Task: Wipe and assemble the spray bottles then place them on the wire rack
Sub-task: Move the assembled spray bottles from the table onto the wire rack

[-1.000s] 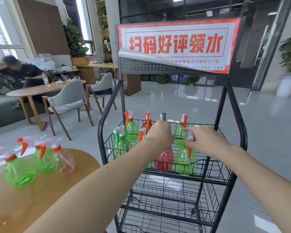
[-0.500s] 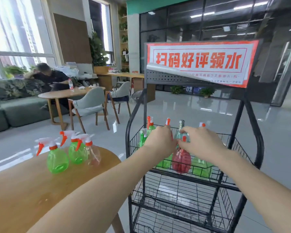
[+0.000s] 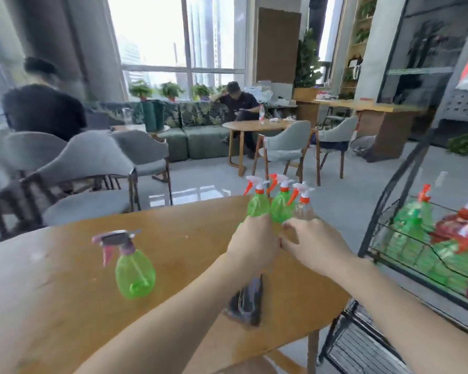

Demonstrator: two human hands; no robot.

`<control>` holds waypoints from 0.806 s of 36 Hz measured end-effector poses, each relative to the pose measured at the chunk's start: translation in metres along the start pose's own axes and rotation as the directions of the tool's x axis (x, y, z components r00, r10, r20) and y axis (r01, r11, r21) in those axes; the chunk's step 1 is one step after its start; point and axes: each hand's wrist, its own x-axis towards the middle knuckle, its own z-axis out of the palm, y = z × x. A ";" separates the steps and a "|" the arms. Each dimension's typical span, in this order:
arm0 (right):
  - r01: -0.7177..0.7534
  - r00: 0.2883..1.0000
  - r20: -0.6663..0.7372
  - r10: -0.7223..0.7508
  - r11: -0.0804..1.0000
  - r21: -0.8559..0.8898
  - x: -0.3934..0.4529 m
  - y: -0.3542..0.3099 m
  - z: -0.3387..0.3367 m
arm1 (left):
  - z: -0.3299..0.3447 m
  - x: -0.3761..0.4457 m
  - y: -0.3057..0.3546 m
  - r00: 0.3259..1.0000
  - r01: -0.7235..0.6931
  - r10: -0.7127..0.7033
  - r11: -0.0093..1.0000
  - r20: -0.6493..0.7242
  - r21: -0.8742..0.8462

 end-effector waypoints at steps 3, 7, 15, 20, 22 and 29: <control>0.098 0.995 0.032 -0.099 0.995 0.017 0.009 -0.049 0.017 | -0.028 -0.022 -0.036 0.995 0.089 -0.087 0.995 -0.053 0.045; 0.189 0.979 0.069 -0.194 0.980 0.069 0.019 -0.102 0.029 | -0.064 -0.047 -0.078 0.981 0.146 -0.110 0.961 -0.158 0.236; 0.275 0.952 0.105 -0.288 0.954 0.123 0.028 -0.158 0.040 | -0.119 -0.060 -0.150 0.948 0.316 -0.240 0.798 -0.211 0.513; 0.262 0.953 0.114 -0.280 0.953 0.154 0.040 -0.164 0.046 | -0.127 -0.051 -0.184 0.920 0.382 -0.368 0.760 -0.136 0.525; 0.237 0.960 0.111 -0.255 0.959 0.153 0.048 -0.160 0.049 | -0.126 -0.044 -0.195 0.918 0.381 -0.383 0.777 -0.104 0.502; -0.038 0.998 -0.042 0.047 0.979 0.201 0.105 -0.120 0.059 | -0.123 -0.006 -0.197 0.938 0.345 -0.320 0.846 -0.130 0.407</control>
